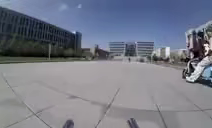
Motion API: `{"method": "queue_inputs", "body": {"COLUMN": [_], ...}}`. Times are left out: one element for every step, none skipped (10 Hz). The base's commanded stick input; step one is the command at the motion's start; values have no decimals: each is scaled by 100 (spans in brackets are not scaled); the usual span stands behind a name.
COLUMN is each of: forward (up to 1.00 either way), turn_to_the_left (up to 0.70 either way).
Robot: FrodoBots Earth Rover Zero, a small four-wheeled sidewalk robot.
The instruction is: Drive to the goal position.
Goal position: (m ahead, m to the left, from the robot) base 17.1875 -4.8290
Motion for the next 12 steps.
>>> {"method": "queue_inputs", "body": {"forward": [100,100,100,100,100,100,100,100,100,100,100,100], "turn_to_the_left": [0,0,0,0,0,0,0,-5,-19,-40,-40,-40]}}
